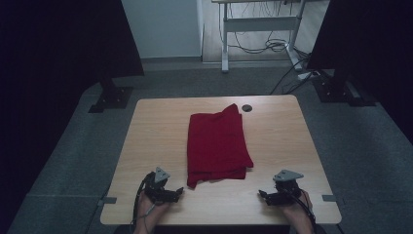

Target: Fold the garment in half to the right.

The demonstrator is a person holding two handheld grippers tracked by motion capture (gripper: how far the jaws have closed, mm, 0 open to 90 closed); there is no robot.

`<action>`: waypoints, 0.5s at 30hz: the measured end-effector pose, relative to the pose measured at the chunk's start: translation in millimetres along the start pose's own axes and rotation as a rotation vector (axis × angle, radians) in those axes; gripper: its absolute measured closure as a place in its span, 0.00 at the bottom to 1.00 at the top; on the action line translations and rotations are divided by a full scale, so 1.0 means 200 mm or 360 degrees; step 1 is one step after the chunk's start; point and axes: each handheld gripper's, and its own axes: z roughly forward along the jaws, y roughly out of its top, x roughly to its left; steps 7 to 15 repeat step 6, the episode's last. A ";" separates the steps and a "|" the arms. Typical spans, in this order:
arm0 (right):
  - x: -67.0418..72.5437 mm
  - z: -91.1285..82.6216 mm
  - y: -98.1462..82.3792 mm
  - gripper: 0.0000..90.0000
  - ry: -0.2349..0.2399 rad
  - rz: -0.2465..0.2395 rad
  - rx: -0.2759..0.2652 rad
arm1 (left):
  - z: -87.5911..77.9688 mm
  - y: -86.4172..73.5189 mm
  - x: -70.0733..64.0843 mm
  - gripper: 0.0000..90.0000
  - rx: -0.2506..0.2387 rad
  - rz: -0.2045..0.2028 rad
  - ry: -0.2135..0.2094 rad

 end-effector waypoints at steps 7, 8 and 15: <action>0.00 0.00 0.00 0.10 -0.0013 0.0007 -0.0001 | 0.00 0.00 0.00 0.01 0.0000 0.0000 -0.0002; 0.00 0.00 0.00 0.10 -0.0013 0.0007 -0.0001 | 0.00 0.00 0.00 0.01 0.0000 0.0000 -0.0002; 0.00 0.00 0.00 0.10 -0.0013 0.0007 -0.0001 | 0.00 0.00 0.00 0.01 0.0000 0.0000 -0.0002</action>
